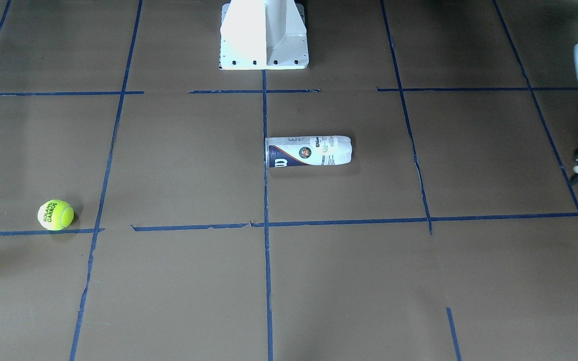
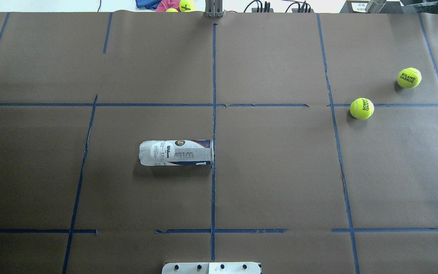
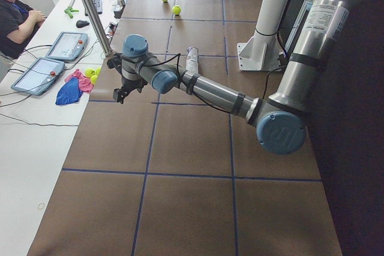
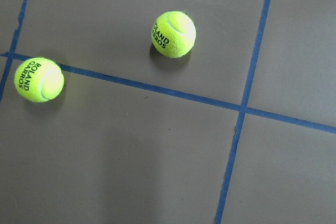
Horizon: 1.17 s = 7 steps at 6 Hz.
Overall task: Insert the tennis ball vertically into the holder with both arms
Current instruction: 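Reach the left gripper down to the clear can lying on its side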
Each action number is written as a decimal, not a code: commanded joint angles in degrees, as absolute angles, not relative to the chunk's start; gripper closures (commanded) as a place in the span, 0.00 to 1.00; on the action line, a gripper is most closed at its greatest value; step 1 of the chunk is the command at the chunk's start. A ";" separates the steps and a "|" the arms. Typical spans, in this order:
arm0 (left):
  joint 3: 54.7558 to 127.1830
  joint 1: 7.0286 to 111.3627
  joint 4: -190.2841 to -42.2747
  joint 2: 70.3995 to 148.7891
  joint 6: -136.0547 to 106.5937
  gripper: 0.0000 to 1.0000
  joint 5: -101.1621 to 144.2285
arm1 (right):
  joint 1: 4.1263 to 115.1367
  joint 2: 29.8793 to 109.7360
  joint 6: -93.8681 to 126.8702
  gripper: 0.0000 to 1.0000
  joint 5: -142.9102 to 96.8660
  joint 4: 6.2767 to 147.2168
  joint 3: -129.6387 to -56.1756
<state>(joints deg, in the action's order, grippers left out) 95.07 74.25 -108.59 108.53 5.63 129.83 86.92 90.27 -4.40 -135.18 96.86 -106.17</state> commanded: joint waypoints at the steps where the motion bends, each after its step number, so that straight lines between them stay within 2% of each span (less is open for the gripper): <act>1: 97.80 64.92 -109.51 114.05 5.28 0.00 124.58 | 86.92 90.26 -4.39 0.00 -135.18 96.86 -106.26; 2: 98.34 58.34 -109.42 117.30 5.27 0.00 119.84 | 86.92 90.26 -4.39 0.00 -135.26 96.86 -106.26; 4: 100.89 47.17 -109.25 118.91 5.36 0.00 113.57 | 86.84 90.26 -4.39 0.00 -135.26 96.86 -106.26; 7: 101.34 34.69 -93.90 129.08 5.36 0.00 103.70 | 86.84 90.26 -4.39 0.00 -135.26 96.86 -106.26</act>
<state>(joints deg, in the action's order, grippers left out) 101.27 39.51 -98.39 126.11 5.30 109.35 86.84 90.32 -4.39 -135.26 96.85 -106.26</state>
